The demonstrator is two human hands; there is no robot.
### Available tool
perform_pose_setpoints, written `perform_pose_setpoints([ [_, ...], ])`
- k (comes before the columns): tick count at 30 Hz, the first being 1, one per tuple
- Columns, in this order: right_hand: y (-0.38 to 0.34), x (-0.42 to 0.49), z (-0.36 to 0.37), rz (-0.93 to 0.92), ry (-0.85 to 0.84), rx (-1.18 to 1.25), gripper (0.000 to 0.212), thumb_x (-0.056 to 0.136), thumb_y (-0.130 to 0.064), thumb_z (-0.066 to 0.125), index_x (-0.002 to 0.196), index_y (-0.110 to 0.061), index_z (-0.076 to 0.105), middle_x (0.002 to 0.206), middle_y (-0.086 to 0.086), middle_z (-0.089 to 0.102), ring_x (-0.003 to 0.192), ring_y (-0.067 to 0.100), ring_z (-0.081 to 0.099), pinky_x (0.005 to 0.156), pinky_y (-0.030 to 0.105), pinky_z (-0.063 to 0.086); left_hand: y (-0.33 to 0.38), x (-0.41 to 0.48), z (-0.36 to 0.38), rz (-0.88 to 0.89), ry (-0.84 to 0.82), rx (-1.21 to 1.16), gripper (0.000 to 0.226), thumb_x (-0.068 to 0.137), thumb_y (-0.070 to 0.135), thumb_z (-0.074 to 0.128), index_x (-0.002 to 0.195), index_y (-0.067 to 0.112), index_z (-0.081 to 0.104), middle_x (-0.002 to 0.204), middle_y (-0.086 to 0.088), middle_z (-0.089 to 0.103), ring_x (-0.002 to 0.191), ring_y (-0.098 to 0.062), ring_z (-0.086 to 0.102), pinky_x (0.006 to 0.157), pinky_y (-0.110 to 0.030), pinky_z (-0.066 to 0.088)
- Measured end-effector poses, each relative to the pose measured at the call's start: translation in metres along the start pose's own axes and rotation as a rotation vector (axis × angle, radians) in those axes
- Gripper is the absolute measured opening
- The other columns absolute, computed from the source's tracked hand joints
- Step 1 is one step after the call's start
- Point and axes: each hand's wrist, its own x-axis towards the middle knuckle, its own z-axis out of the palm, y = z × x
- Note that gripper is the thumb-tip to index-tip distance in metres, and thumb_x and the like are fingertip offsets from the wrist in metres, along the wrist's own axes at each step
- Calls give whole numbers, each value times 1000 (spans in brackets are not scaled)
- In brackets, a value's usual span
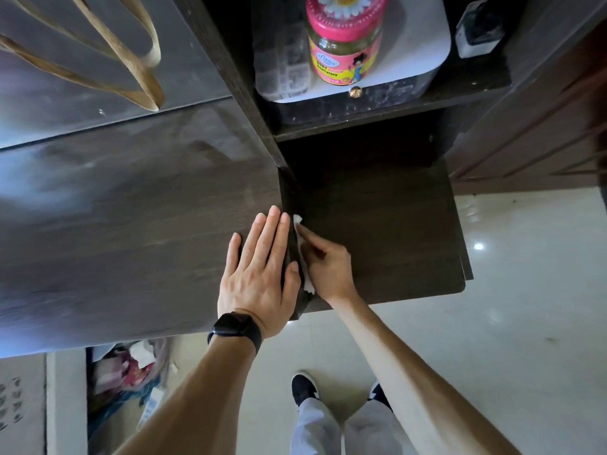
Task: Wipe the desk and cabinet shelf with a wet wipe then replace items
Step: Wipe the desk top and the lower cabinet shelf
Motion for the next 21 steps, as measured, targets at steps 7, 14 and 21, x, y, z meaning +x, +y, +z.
perform_pose_setpoints([
  [7, -37, 30, 0, -265, 43, -11, 43, 93, 9, 53, 130, -10, 63, 133, 1, 63, 127, 5, 55, 107, 25, 45, 0, 1, 1, -2, -12, 30, 65, 99, 41, 21, 158, 24, 1, 166, 8, -4, 151, -9, -8, 124, -45, 8],
  [14, 0, 38, -1, -27, -83, -210, 52, 92, 5, 50, 140, -13, 56, 136, 12, 56, 125, 23, 55, 102, 13, 35, 4, 2, -1, -12, -13, 45, 66, 99, 39, 23, 158, 25, -4, 165, 10, -9, 151, -8, -11, 124, -44, 5],
  [21, -29, 60, 12, -156, 69, -114, 51, 88, 11, 53, 131, -14, 63, 122, 9, 61, 112, 16, 60, 95, 6, 39, 2, -2, 0, -10, -11, 53, 66, 99, 38, 23, 158, 23, -1, 166, 9, -6, 151, -8, -10, 124, -43, 5],
])
